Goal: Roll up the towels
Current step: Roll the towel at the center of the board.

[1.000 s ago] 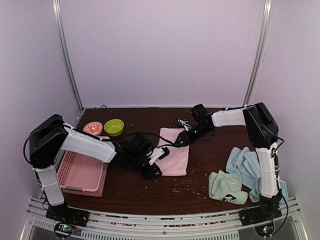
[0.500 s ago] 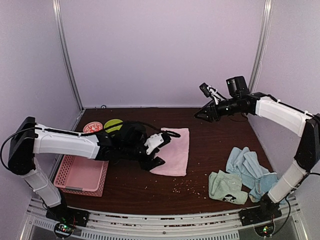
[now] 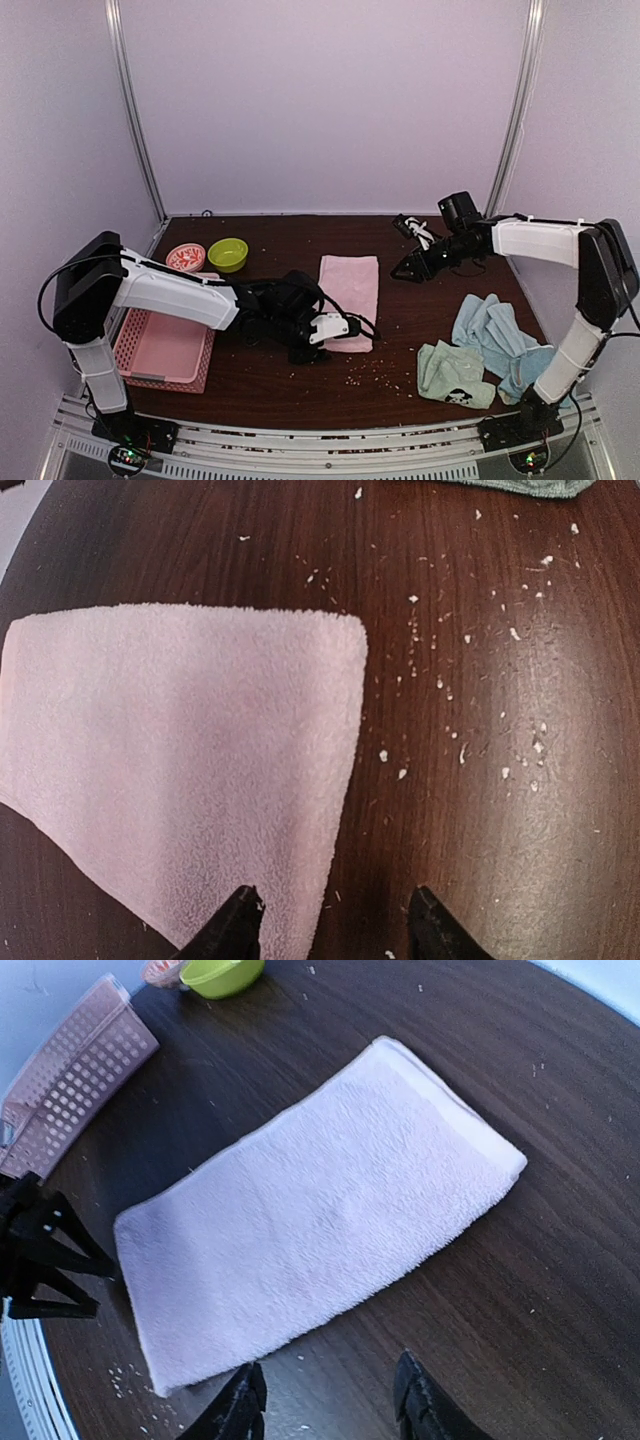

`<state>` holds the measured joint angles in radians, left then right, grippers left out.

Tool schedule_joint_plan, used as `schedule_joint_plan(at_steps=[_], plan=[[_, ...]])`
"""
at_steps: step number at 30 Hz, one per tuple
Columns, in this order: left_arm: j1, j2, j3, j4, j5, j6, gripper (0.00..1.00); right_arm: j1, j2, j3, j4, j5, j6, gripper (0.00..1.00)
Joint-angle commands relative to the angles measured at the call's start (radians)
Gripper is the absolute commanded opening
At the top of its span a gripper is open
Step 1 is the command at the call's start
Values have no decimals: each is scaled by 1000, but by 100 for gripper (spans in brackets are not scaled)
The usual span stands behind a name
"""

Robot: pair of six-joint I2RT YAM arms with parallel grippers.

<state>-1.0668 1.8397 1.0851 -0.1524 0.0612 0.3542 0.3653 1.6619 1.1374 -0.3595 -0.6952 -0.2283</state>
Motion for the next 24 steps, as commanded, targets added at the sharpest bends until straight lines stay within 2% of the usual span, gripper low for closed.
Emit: schedule_joint_plan(at_steps=[1, 5, 11, 14, 17, 20, 24], plan=[[5, -13, 16, 11, -32, 53, 51, 35, 208, 247, -146, 127, 20, 42], [4, -39, 0, 6, -47, 38, 50, 79, 346, 364, -215, 232, 39, 40], [-2, -125, -42, -28, -108, -63, 55, 127, 493, 478, -303, 291, 39, 36], [-2, -171, -101, 10, -93, -44, 55, 144, 559, 555, -323, 292, 27, 36], [-2, -159, -98, 15, -72, -21, 56, 152, 615, 645, -345, 287, 13, 35], [-2, -111, -42, -2, -73, -17, 57, 150, 597, 710, -386, 252, -17, 33], [-4, -64, -15, 3, -64, 11, 60, 152, 447, 646, -374, 221, -63, 37]])
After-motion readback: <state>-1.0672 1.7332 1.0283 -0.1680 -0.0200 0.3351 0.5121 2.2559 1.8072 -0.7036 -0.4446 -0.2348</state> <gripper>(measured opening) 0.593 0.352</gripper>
